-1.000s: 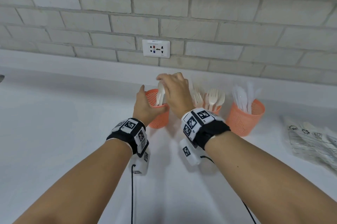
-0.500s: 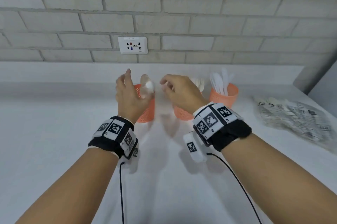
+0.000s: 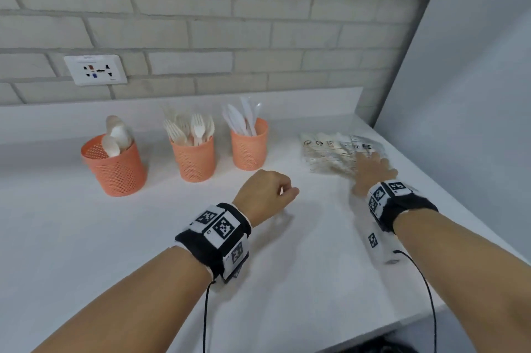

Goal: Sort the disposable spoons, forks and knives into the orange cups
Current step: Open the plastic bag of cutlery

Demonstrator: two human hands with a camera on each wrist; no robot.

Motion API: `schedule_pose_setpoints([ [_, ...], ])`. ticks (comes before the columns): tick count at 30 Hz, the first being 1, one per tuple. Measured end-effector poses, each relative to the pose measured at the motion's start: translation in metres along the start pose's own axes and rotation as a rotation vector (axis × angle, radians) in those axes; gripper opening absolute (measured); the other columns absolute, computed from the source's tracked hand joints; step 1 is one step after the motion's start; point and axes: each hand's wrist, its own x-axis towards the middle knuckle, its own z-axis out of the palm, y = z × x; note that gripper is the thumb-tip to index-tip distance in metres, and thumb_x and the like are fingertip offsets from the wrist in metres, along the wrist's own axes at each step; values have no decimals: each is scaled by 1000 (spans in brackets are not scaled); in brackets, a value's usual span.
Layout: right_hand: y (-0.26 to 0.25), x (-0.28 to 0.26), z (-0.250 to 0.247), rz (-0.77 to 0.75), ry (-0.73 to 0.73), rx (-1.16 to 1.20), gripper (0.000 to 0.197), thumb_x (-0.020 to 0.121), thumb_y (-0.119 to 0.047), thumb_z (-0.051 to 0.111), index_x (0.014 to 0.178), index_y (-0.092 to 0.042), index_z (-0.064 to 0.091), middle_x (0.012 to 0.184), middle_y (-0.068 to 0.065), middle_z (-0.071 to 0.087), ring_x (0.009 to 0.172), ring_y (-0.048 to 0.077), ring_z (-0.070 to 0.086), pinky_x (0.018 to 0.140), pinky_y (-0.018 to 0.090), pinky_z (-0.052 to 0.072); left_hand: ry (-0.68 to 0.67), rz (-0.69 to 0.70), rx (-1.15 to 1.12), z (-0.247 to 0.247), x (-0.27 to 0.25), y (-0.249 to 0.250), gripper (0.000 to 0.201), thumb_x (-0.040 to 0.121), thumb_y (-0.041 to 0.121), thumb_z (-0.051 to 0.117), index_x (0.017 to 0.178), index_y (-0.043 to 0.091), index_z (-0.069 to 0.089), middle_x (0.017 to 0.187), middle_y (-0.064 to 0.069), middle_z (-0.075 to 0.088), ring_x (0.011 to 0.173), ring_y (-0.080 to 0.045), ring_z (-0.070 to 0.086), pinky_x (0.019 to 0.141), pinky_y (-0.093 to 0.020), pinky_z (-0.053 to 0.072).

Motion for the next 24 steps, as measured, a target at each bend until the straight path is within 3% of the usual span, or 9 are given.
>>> schedule_pose_setpoints([
  [4,29,21,20,23,-3,-28,67,84,-22,59,141,-24,23,140,12,31,121,34,42,97,47,42,-60,-36,32,29,19,23,25,90,28,56,75,11,65,54,10,44,52,-6,40,59,-24,27],
  [9,44,36,22,-200,99,-106,44,93,-6,41,135,-10,32,137,15,37,115,35,47,90,39,45,-67,-74,40,49,33,37,22,89,25,56,78,9,67,65,2,52,63,-15,45,62,-24,37],
  [14,51,21,18,-382,123,-68,38,90,6,37,127,-3,41,130,19,45,109,37,54,84,40,47,-44,-97,61,59,41,38,17,87,22,57,80,11,66,75,2,59,71,-15,53,69,-26,44],
  [17,48,0,4,-486,166,-55,32,89,3,40,119,-2,50,124,18,51,108,34,56,83,38,46,-40,-87,107,63,42,36,13,86,22,60,89,11,66,93,-4,62,80,-18,56,76,-29,45],
  [19,43,-17,-14,-556,221,-15,25,89,-2,42,110,-2,56,110,15,55,104,33,57,79,35,43,-43,-99,133,66,43,33,26,84,26,64,107,13,62,109,-6,55,95,-21,53,84,-31,45],
  [21,38,-35,-36,-616,282,62,18,88,-4,44,94,-2,61,91,13,49,93,33,56,69,33,36,-3,-102,149,67,41,31,54,78,31,71,127,18,49,125,-7,44,112,-25,45,93,-38,43],
  [24,31,-54,-67,-697,300,248,18,83,-1,47,73,2,61,82,12,56,76,23,48,66,28,33,89,-104,201,64,36,28,93,64,40,80,141,22,31,142,-2,32,128,-25,32,102,-44,37],
])
